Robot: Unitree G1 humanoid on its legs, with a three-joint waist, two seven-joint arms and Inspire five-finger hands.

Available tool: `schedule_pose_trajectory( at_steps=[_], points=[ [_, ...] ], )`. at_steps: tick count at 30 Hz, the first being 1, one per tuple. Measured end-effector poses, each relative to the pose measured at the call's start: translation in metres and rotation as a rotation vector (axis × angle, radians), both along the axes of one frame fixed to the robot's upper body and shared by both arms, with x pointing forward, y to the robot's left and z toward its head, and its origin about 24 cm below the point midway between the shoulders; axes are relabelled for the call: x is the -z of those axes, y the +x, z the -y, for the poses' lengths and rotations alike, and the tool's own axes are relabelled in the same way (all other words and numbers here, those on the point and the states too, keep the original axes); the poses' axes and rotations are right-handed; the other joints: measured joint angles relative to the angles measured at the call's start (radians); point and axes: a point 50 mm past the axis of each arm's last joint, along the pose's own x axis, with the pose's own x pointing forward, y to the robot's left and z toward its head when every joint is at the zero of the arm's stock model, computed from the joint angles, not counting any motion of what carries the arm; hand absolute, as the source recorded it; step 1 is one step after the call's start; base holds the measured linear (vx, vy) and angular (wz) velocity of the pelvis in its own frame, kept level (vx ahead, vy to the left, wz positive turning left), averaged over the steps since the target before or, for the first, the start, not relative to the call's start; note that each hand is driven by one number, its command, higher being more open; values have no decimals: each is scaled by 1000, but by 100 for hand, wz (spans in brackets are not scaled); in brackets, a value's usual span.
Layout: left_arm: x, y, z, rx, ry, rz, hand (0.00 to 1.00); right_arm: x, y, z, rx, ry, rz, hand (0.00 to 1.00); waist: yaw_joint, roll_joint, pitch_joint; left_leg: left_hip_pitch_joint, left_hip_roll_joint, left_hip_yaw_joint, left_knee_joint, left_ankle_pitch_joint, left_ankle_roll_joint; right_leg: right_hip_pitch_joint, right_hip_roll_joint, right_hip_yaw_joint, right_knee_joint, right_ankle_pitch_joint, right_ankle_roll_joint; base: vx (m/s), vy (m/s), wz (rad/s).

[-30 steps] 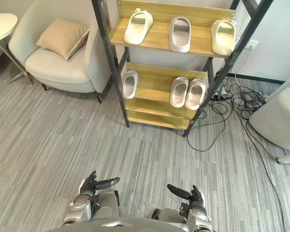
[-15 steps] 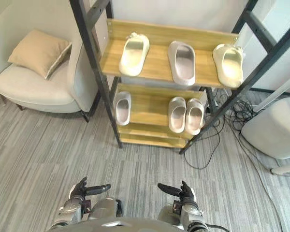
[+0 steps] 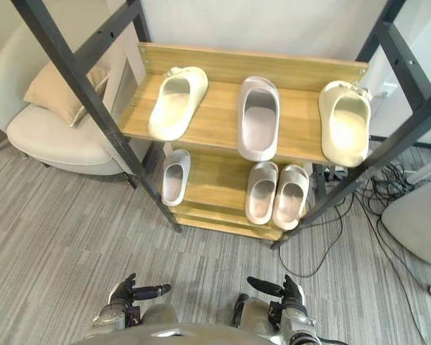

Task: Organize the slippers on the shoe rack

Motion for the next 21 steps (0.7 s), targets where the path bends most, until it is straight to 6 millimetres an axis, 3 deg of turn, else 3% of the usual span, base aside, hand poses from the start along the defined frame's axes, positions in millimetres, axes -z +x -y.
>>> schedule_pose_trajectory(
  at_steps=[2, 4, 5, 6, 7, 8, 10, 17, 21],
  points=[
    [-1, 0, -2, 2, 6, 2, 100, 1, -2, 0, 2, -1, -6, 100, 13, -3, -2, -25, -1, 50, 7, -65, 3, 52, 2, 5, -67, 17, 3, 166, 29, -3],
    [-2, 3, -2, 7, 5, 13, 100, 1, 1, -3, -2, 6, -4, 100, 14, -13, 5, -60, -78, 65, -121, -101, 3, 63, -32, 14, -95, 34, 25, 136, 131, -11],
    [-2, 4, -2, 8, 6, 15, 100, 1, 1, -3, -2, 7, -5, 100, 16, -17, 8, -62, -110, 62, -190, -93, 4, 65, -48, 20, -97, 37, 30, 143, 210, -16],
    [-1, 2, 0, 10, 2, 9, 100, 1, 0, -1, -3, 3, -9, 100, 16, -9, 7, -54, -149, 41, -322, 2, 12, 74, -55, 33, -105, 43, 43, 176, 246, -26],
    [-1, 0, -2, 8, 6, 0, 100, 2, -2, -1, -4, 1, -20, 100, 25, -17, 6, -16, -179, 53, -353, 35, 61, 91, -64, 57, -133, 49, 59, 216, 272, -11],
    [-2, 0, -7, 20, 23, 1, 100, 2, -2, -6, -22, 10, -20, 100, 20, -40, 1, -11, -204, 49, -372, 42, 68, 99, -72, 86, -172, 56, 65, 182, 190, 0],
    [-2, 0, -11, 32, 35, -9, 100, 3, -1, -13, -32, 27, -19, 100, 22, -60, 2, -8, -232, 46, -366, 37, 77, 126, -83, 111, -215, 63, 64, 139, 111, 15],
    [1, -8, -9, 90, 48, -39, 100, 2, 3, -17, -98, 1, -9, 100, 22, -56, -11, 40, -234, 40, -420, 41, 86, 149, -74, 121, -228, 67, 62, 27, -8, -2],
    [3, -12, -8, 138, 67, -67, 100, 5, -5, -16, -149, -28, -53, 100, 14, -56, -26, 87, -234, 40, -517, 99, 79, 148, -69, 126, -230, 72, 68, -58, -83, -4]
  ],
)
